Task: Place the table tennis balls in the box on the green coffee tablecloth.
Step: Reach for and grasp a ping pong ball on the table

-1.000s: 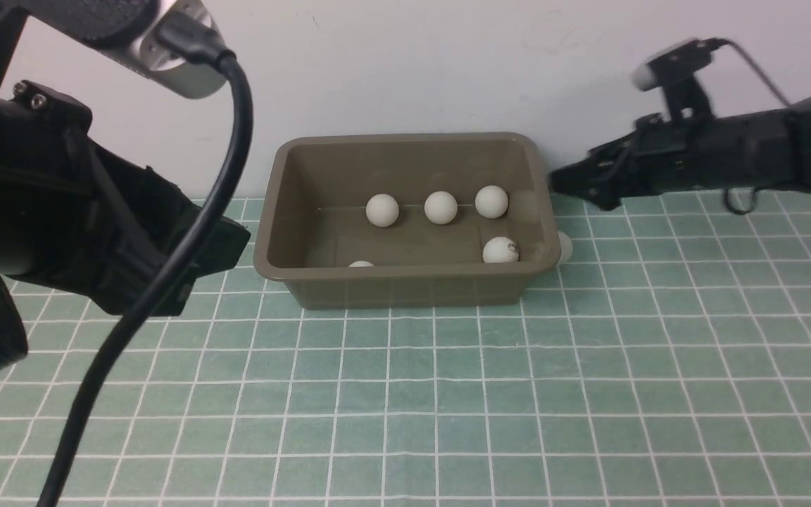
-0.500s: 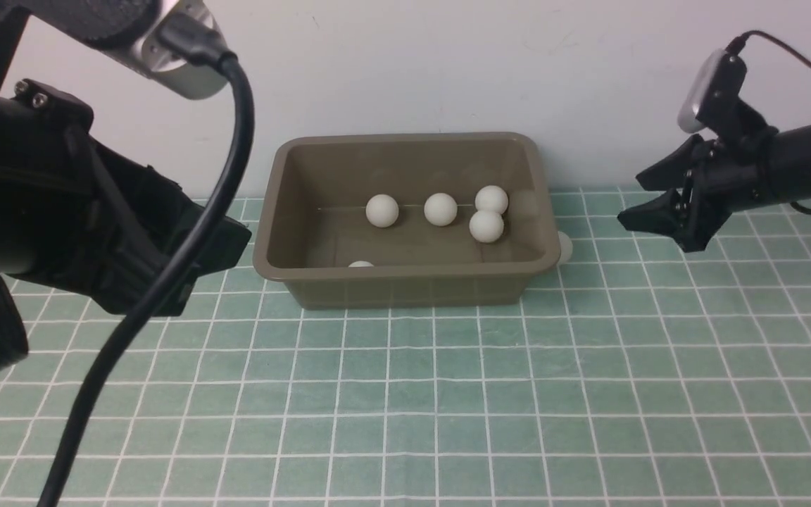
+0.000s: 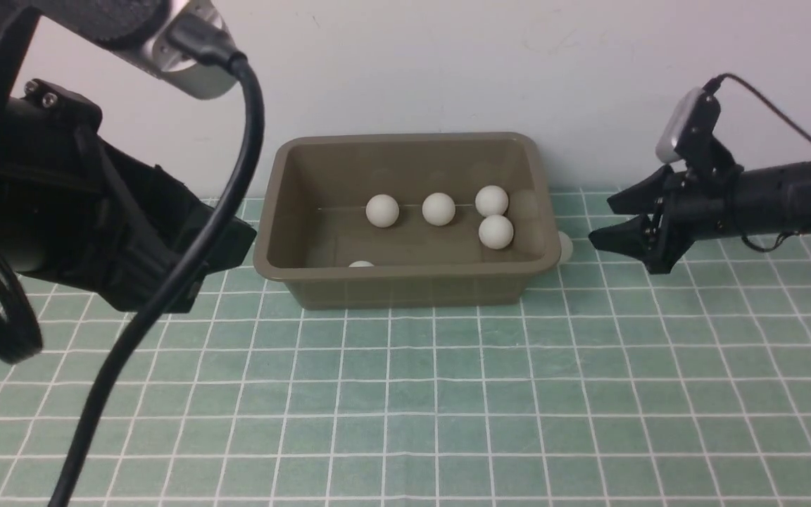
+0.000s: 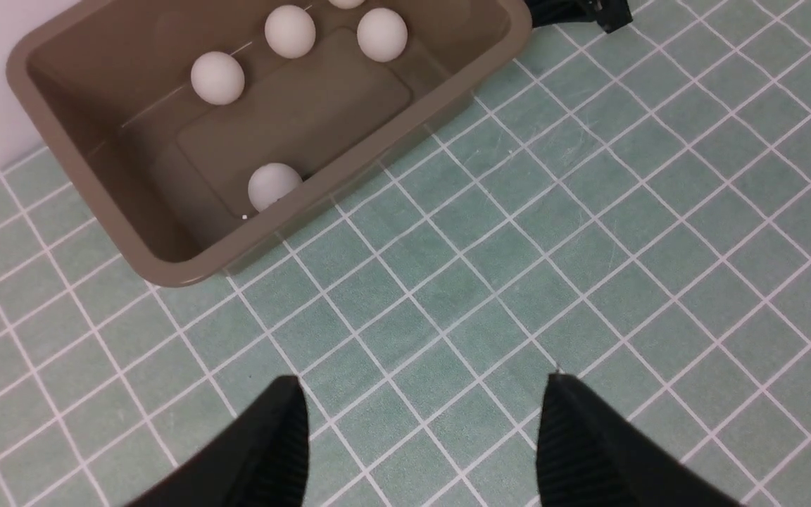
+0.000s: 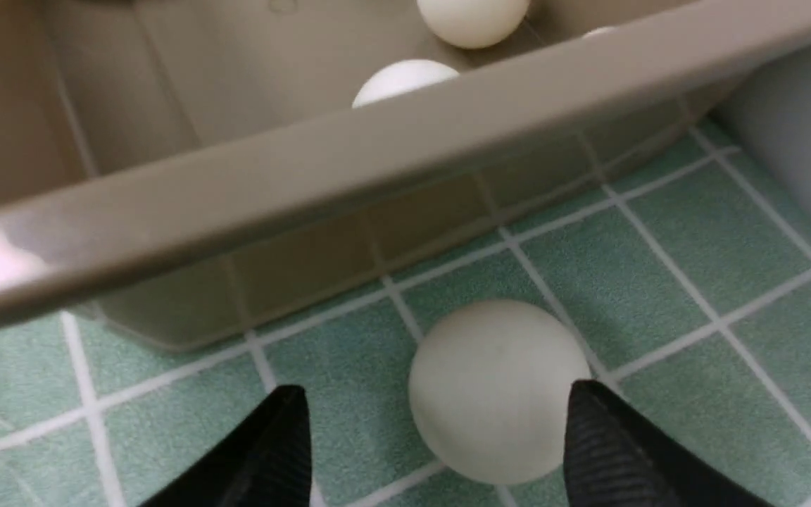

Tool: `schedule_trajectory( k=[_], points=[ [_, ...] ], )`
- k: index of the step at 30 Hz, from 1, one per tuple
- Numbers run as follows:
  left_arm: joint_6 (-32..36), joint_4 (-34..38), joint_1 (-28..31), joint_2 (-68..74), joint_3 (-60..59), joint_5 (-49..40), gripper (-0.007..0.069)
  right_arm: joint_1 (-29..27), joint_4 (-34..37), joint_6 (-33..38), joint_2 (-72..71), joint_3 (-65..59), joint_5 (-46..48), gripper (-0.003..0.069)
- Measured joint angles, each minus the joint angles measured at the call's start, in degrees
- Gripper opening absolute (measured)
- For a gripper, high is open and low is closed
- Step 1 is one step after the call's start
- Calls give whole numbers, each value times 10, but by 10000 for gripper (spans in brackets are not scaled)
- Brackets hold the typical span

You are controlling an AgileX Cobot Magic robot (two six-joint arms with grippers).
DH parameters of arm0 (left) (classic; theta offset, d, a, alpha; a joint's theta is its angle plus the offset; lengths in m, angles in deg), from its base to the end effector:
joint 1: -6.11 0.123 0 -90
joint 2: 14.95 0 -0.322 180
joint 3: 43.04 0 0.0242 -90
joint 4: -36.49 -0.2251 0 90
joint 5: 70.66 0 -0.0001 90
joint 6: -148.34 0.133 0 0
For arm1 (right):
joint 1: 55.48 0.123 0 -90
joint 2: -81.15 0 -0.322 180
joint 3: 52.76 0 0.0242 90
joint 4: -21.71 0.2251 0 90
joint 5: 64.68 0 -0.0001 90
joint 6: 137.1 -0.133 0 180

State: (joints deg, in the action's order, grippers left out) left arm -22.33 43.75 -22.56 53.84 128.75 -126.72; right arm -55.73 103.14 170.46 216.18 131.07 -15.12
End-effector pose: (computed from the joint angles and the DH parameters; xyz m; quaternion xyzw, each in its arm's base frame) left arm 0.1638 -0.1055 0.4074 0.2872 0.8693 -0.1281 0.3814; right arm 0.4685 0.0981 0.1524 -0.4900 0.7185 0.2216 0.4411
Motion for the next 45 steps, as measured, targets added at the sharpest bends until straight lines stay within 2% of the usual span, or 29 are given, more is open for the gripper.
schedule_trajectory(
  k=[18, 24, 27, 37, 45],
  points=[
    [0, 0, 0, 1, 0, 0, 395, 41, 63, 50, 5, 2, -98, 440],
    [0, 0, 0, 1, 0, 0, 395, 49, 71, 54, 5, 2, -144, 391],
    [0, 0, 0, 1, 0, 0, 395, 50, 74, 54, 5, 3, -165, 347],
    [1, -1, 0, 1, 0, 0, 395, 47, 118, 42, 3, 4, -183, 348],
    [2, -2, 0, 1, 0, 0, 395, 31, 109, 29, -61, 4, -188, 349]
  ],
)
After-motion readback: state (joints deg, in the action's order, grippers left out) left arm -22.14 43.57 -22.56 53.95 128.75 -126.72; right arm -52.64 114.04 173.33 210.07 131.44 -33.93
